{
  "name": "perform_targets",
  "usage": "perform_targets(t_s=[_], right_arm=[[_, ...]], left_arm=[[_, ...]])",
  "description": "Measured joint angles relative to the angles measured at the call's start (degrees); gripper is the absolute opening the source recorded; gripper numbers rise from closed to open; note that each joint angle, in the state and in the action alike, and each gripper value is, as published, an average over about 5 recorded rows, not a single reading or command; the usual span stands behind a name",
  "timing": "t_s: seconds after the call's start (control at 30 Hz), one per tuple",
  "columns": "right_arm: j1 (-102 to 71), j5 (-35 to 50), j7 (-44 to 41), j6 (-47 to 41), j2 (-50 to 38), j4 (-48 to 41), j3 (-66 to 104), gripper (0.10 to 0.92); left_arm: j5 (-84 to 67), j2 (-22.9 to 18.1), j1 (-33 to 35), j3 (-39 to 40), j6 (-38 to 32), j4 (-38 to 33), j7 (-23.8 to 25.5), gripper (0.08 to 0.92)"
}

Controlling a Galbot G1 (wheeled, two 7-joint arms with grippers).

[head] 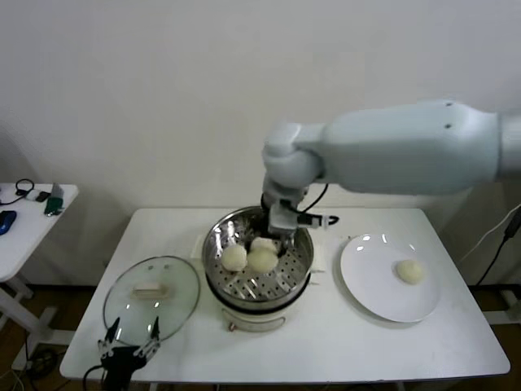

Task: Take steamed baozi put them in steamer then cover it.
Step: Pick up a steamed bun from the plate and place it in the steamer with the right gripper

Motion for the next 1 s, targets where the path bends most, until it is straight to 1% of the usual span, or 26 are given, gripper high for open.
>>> perform_targets(t_s=[0.27, 0.6, 0.7, 0.8, 0.87, 1.0], right_arm=[[-5.6, -5.4, 1.6, 0.3, 2.8, -2.6, -1.0, 0.672], [-9.8, -8.9, 3.5, -0.9, 3.9, -4.2, -0.9, 0.681], [-10.1, -9.6, 3.9, -1.0, 3.9, -4.5, -0.5, 0.725], [-10.0, -9.7, 3.9, -0.9, 3.6, -4.7, 0.0, 0.792], [-9.6, -9.2, 3.7, -0.8, 3.2, -5.0, 0.4, 0.814], [-7.7, -6.3, 1.8, -0.9, 1.6, -6.0, 1.1, 0.822]], left_arm=[[0.0, -0.4, -0.1, 0.0, -0.2, 0.3, -0.1, 0.823], [0.1, -0.6, 0.2, 0.2, -0.4, 0.2, -0.3, 0.823], [0.1, -0.7, 0.3, 0.2, -0.4, 0.1, -0.4, 0.823], [0.2, -0.8, 0.4, 0.3, -0.4, -0.1, -0.4, 0.823], [0.2, -0.8, 0.4, 0.4, -0.4, -0.2, -0.4, 0.823], [0.3, -0.8, 0.3, 0.6, -0.4, -0.3, -0.4, 0.823]])
